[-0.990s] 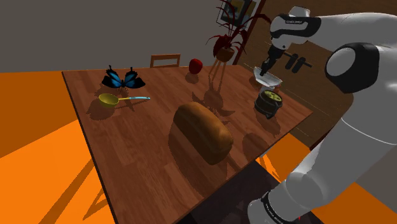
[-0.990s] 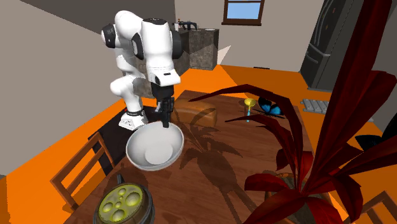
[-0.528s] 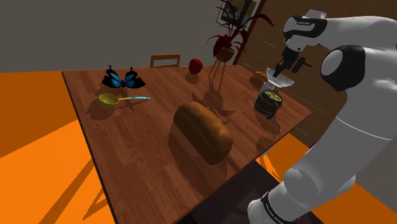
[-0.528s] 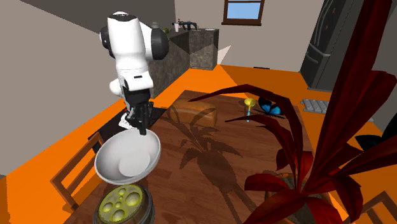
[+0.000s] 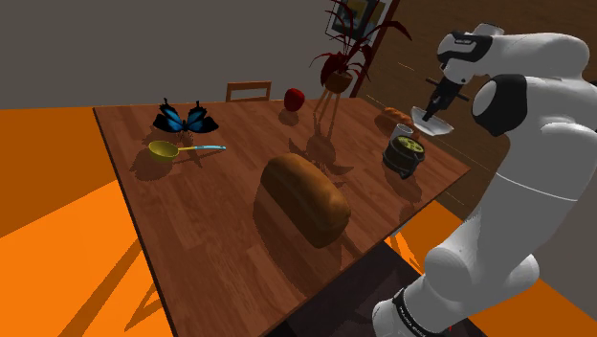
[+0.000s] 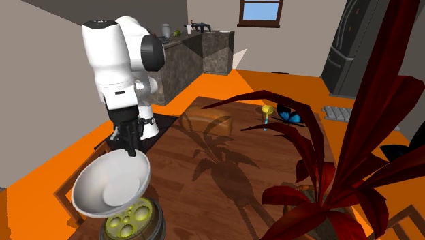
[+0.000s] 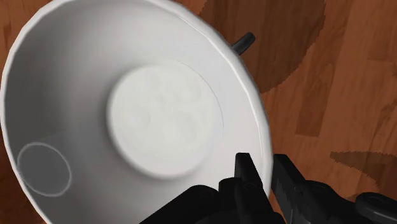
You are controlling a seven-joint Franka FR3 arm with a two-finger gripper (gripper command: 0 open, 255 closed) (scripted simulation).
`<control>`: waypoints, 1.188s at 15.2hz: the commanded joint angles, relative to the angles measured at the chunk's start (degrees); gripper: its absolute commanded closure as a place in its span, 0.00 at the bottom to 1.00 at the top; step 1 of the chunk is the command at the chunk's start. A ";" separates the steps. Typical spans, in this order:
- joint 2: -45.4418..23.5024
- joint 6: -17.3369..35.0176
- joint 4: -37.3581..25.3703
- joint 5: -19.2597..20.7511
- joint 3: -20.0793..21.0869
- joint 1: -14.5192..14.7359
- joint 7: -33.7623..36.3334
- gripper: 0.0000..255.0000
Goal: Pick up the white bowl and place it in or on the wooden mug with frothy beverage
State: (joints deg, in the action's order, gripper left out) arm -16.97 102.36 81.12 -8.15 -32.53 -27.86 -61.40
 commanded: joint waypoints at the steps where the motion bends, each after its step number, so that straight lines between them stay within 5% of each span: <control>1: 0.27 1.62 1.78 0.11 0.04 0.25 0.02 1.00; 18: -0.21 13.49 13.32 -0.47 0.55 1.05 -0.44 1.00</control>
State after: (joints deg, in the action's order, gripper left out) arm -17.06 115.47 94.15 -8.57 -31.96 -26.76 -61.78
